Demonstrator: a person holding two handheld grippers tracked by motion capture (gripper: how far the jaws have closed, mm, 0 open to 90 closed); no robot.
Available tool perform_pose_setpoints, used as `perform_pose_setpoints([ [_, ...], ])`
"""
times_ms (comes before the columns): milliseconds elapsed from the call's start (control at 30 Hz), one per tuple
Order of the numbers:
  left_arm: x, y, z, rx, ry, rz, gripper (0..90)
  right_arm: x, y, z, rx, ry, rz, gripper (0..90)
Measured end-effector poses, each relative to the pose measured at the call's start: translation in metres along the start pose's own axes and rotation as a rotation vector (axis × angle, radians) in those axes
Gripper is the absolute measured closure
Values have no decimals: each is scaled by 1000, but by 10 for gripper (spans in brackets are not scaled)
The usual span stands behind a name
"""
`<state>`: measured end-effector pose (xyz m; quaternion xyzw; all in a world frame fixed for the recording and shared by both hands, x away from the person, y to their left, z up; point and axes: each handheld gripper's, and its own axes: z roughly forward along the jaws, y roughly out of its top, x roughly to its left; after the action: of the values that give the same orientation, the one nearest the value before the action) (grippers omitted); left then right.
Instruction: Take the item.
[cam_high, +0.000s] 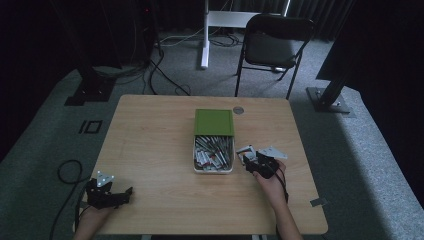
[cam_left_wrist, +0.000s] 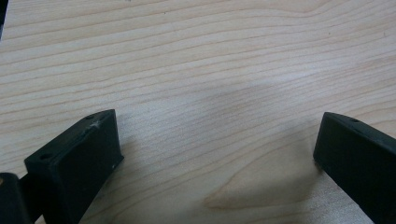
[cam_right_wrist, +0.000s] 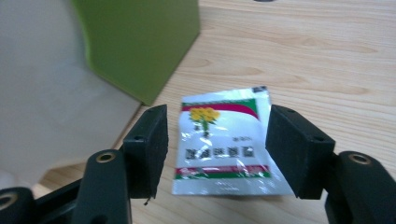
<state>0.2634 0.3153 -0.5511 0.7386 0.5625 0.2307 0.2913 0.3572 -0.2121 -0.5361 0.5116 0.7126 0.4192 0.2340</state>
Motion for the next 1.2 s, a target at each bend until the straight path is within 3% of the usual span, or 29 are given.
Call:
perform_pose_setpoints([
  [600,0,0,0,1,0,2,14,-35,-17,-19,19,-124,34,182],
  [933,0,0,0,2,0,2,14,-48,-27,-37,53,-205,61,147],
  [1200,0,0,0,2,0,2,14,-57,-35,-54,70,-244,87,142],
])
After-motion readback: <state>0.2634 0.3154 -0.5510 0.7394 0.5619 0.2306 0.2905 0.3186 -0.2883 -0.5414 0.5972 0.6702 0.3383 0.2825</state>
